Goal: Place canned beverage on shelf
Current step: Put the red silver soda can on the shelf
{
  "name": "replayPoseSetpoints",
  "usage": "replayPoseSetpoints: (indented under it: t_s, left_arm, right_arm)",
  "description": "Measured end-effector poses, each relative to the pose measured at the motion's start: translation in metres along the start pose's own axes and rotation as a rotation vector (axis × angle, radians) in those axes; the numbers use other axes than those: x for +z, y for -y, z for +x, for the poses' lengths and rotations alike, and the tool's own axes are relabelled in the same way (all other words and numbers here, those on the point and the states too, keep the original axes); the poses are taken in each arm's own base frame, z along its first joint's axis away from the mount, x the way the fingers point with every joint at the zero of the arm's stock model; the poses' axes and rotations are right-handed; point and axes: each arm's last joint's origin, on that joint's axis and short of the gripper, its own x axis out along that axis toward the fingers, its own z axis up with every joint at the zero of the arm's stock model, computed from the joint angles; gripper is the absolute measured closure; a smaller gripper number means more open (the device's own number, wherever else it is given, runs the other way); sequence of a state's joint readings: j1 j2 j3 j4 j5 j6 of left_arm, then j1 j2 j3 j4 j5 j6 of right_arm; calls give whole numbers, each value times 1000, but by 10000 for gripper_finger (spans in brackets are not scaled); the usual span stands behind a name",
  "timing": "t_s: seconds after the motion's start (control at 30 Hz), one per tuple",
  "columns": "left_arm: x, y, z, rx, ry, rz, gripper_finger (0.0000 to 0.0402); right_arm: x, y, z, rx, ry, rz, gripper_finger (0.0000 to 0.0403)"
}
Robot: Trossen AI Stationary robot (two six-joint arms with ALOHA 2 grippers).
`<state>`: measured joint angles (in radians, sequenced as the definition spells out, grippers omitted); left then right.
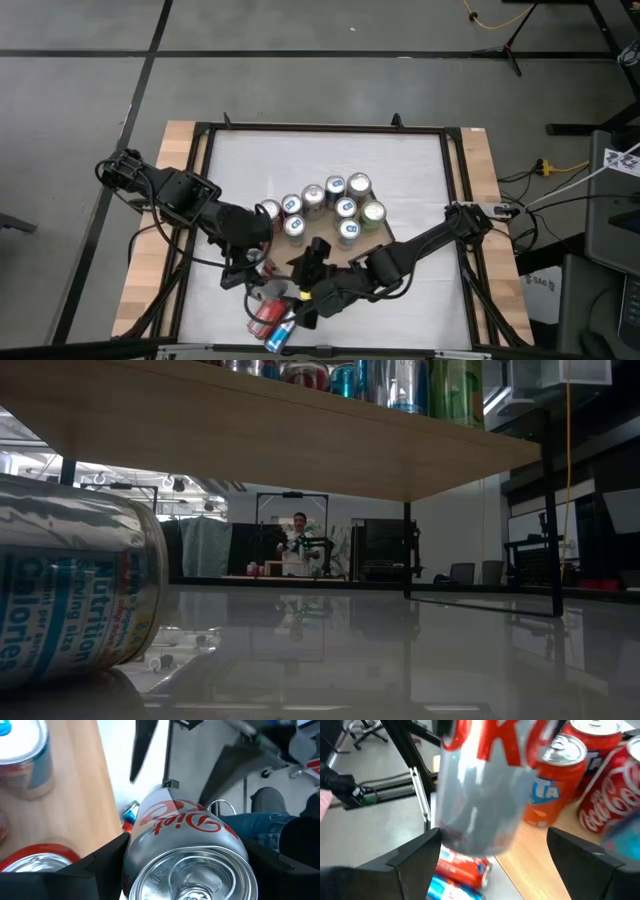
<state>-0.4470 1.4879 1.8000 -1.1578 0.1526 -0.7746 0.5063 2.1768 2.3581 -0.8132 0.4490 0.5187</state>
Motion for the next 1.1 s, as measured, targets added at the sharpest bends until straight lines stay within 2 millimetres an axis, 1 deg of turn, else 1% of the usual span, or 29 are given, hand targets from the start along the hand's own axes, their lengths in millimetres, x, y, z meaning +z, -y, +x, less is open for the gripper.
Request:
replayPoseSetpoints:
  t_s: [0.2,0.37,0.6,0.73,0.97,1.1]
  left_arm:
    - [8,-2,-2,-49,11,-15,116]
    - [15,-5,-3,-64,44,2,117]
    - [25,-13,-6,-59,90,46,117]
    - [35,-18,-9,-88,137,61,117]
    - [55,-34,-18,-76,246,70,117]
    - [67,-46,-24,-57,315,86,117]
  right_arm:
    - [1,5,-29,-25,-63,-32,52]
    - [6,16,-52,-58,-102,-34,52]
    - [10,30,-79,-91,-151,-61,52]
    - [14,39,-99,-100,-167,-68,52]
    - [20,58,-139,-122,-198,-76,52]
    - [22,66,-154,-131,-205,-82,52]
